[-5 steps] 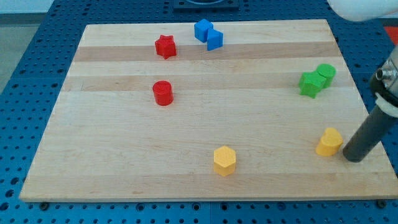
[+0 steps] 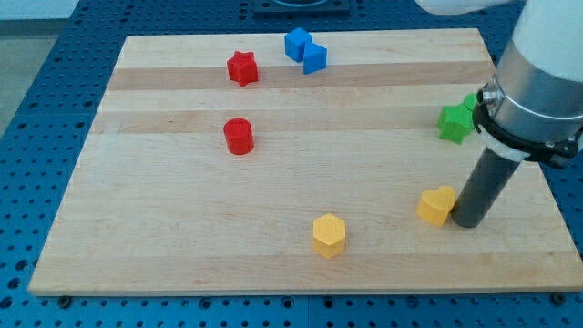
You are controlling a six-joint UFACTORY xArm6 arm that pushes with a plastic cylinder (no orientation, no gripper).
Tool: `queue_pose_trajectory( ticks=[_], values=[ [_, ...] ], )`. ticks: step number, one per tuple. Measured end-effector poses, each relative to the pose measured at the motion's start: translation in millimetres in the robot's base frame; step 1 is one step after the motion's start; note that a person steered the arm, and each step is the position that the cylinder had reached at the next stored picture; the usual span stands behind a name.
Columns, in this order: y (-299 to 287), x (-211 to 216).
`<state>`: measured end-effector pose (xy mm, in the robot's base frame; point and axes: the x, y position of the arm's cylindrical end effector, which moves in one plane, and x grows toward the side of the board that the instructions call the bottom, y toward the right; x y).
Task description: Slide yellow heart towards yellow hexagon
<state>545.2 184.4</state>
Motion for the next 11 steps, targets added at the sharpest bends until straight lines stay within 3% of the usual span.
queue_pose_trajectory(
  ticks=[6, 11],
  values=[
    [-2.0, -17.3],
    [-105.9, -12.2]
  ],
)
